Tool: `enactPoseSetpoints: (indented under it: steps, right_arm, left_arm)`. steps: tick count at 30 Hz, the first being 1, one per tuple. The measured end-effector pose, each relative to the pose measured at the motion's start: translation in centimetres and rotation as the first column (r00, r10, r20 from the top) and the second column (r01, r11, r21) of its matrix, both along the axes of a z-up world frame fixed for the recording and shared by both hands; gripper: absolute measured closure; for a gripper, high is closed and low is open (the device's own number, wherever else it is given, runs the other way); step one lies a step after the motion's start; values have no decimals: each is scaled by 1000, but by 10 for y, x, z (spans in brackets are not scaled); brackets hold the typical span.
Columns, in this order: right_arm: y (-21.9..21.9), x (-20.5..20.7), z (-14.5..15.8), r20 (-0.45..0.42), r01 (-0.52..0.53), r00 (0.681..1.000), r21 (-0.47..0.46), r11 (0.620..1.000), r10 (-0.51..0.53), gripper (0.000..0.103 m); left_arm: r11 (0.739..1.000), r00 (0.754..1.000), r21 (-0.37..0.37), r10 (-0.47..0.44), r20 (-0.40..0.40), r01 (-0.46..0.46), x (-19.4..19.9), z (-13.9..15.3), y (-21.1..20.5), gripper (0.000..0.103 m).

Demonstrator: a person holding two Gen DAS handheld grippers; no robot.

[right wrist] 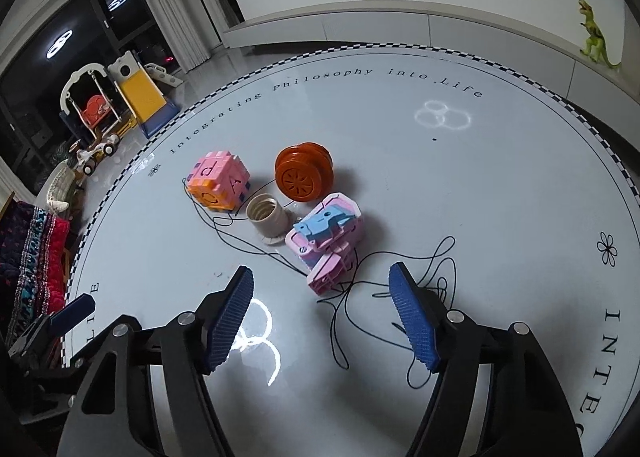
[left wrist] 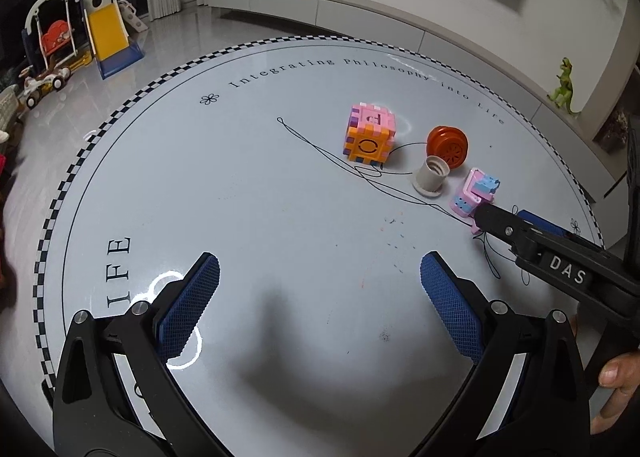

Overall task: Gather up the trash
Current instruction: 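Move both open tools back over the table toward the remaining toys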

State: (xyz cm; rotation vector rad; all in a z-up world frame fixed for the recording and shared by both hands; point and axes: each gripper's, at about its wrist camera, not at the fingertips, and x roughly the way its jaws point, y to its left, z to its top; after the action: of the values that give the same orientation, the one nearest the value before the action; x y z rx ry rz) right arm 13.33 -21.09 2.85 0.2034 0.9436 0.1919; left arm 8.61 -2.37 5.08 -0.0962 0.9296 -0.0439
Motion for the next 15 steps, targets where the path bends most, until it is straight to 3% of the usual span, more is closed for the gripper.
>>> enactPoseSetpoints:
  steps: [15]
  right_arm:
    - [1,35,-9,-20,12,1000,-44,999,-13,50]
  left_arm:
    - [1000,999,-15,-5,-48,4,27,-17,-15,6]
